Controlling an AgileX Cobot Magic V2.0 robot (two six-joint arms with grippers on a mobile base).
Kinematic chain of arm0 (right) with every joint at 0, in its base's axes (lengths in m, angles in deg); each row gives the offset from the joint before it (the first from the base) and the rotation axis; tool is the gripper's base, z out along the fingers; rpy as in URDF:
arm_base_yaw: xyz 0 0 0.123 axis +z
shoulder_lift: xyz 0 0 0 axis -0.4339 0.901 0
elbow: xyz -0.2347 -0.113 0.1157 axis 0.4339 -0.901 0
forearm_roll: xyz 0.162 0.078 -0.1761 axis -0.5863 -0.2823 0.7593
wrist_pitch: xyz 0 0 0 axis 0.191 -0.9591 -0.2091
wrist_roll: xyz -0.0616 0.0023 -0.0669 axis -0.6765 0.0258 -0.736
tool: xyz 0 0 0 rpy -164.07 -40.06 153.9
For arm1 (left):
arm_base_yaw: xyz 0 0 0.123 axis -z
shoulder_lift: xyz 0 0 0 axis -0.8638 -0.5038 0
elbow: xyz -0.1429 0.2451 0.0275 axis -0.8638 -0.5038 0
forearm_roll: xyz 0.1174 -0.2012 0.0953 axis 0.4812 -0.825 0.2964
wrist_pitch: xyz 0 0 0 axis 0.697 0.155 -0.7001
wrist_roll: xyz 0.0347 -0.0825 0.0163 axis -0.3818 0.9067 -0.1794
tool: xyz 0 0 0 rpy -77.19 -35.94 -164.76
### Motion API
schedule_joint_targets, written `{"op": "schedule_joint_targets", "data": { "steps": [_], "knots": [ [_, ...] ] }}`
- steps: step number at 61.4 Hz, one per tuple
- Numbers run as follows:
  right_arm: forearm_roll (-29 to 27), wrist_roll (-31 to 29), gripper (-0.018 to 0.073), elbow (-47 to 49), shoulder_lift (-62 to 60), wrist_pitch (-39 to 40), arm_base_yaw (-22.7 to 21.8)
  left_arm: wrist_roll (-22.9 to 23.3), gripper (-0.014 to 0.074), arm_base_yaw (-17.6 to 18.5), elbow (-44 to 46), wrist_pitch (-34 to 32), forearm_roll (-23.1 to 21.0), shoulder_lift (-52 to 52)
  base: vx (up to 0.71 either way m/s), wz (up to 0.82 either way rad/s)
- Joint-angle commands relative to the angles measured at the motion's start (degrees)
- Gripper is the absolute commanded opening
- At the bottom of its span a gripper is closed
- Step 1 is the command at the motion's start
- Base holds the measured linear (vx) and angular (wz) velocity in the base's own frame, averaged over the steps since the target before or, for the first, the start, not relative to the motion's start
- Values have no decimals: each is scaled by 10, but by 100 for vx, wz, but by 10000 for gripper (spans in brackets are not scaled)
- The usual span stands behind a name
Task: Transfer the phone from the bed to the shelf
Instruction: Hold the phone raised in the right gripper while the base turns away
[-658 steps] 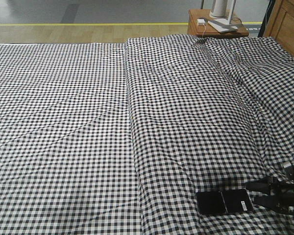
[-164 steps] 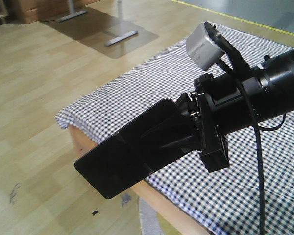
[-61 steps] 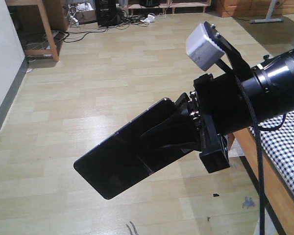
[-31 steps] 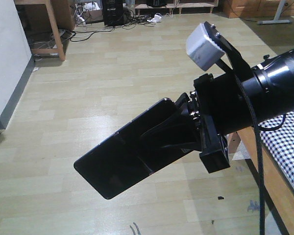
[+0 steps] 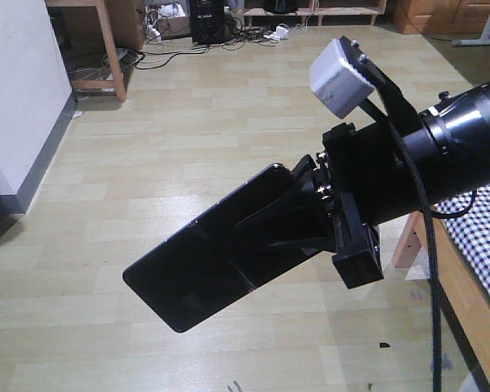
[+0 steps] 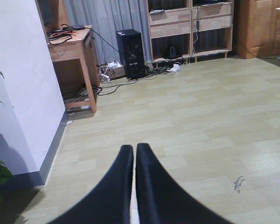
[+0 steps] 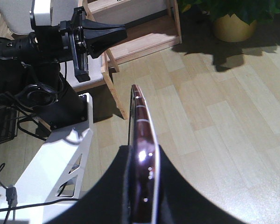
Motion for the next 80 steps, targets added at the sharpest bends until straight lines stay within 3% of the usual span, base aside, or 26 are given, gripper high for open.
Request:
{"op": "schedule_joint_targets", "data": {
  "steps": [1, 80],
  "knots": [
    [-44, 0, -3, 14, -19, -29, -1, 3, 1, -1, 13, -41, -5, 3, 8, 10],
    [-44, 0, -3, 14, -19, -29, -1, 3, 1, -1, 13, -41, -5, 3, 15, 0]
  ]
}}
